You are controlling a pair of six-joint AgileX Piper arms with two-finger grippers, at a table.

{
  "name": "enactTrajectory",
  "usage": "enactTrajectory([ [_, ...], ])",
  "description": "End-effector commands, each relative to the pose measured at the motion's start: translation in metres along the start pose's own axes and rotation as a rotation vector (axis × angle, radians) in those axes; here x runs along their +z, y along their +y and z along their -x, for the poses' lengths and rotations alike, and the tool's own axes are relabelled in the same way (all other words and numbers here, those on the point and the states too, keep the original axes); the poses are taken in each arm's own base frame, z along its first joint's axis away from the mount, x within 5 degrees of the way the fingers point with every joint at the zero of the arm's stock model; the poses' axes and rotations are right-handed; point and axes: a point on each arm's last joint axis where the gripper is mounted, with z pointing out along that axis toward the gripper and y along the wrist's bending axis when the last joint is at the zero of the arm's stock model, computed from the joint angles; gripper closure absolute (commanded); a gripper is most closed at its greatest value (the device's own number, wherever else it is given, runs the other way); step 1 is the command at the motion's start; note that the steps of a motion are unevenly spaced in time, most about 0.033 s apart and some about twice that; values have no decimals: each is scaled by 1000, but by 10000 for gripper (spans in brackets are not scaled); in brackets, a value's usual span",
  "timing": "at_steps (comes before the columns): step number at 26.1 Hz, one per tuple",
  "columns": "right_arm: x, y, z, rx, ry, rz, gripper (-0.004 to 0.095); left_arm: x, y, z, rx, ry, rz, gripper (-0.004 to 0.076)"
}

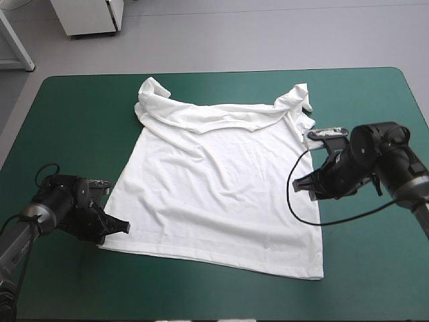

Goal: Fold the cloth

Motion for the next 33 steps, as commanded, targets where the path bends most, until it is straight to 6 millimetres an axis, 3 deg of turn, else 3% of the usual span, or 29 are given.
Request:
enactTrajectory([
  [1,-7,4,-24,-3,-59,-2,516,4,3,5,19,-48,27,746],
  [6,23,16,-68,-25,-33,-37,516,4,0,7,10,-61,-5,746],
  [10,50,25,-87,-14,5,-28,516,4,0,7,18,-61,-5,746],
  [15,63,26,-106,-17,40,-47,516,4,0,6,24,-55,-5,746],
  [24,80,33,-125,14,35,-27,518,4,-1,7,21,-59,-10,746],
  [30,93,30,-136,65,51,-29,675,4,-1,7,25,-59,-11,746],
  [33,99,27,-144,88,80,-40,708,4,-1,7,25,-59,-11,746],
])
